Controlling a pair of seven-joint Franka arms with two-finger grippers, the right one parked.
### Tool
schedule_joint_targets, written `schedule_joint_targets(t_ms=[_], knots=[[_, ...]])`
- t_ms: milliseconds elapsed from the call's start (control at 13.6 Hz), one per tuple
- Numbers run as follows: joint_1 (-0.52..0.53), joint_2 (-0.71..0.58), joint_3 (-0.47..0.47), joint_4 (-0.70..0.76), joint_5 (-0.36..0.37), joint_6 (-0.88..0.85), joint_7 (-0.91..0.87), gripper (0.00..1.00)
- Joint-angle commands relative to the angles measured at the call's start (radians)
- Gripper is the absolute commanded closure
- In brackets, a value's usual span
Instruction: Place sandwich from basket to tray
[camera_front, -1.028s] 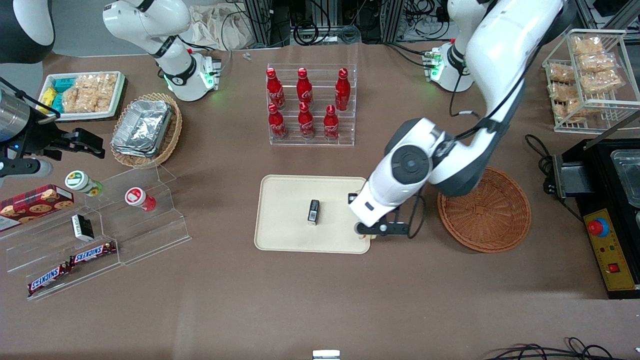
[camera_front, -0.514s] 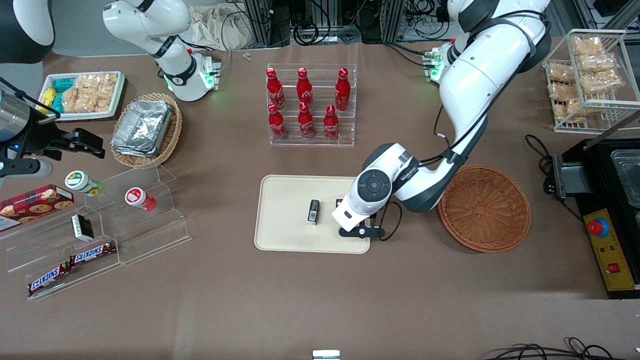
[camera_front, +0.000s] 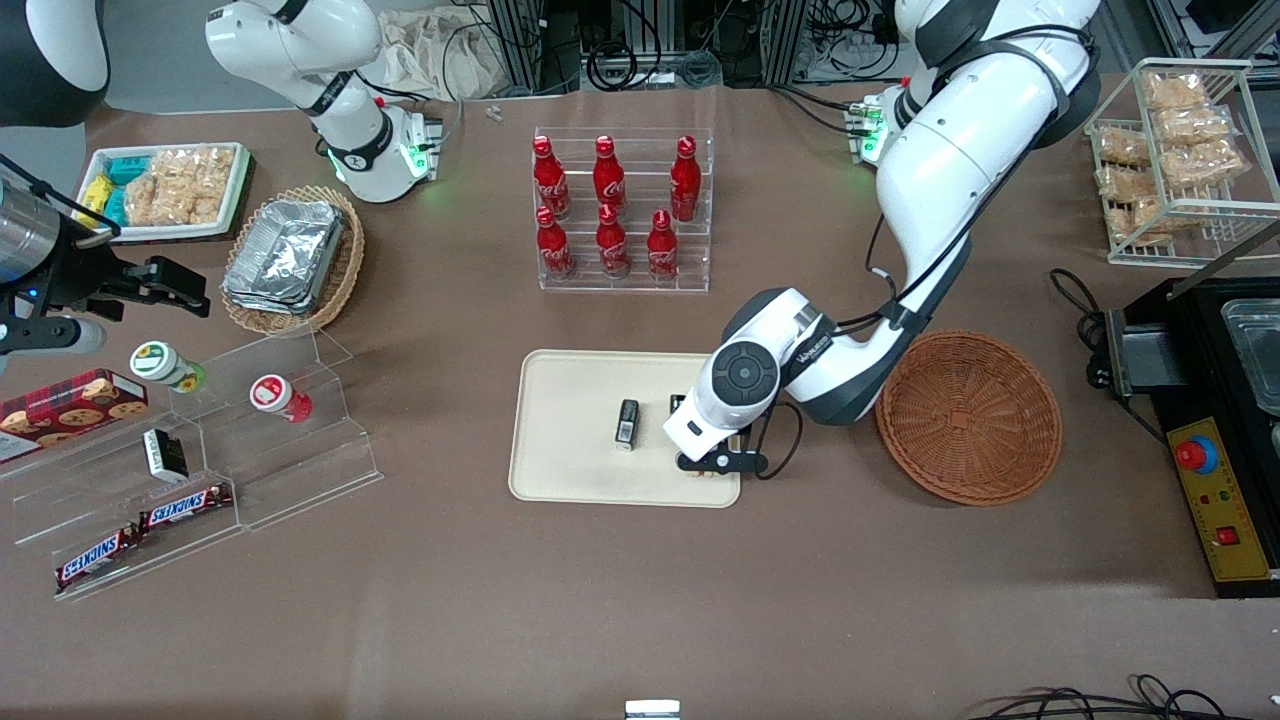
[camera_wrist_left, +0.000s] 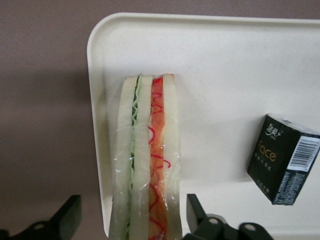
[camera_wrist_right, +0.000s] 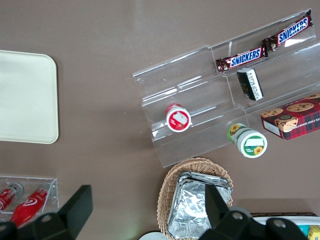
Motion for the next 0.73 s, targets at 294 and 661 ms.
schedule_joint_targets(t_ms=[294, 661], knots=[[0.009, -0.229, 0.075, 0.018, -0.019, -0.28, 0.089, 0.01], [0.008, -0.431, 0.319, 0.015, -0.281, -0.446, 0.437, 0.01]])
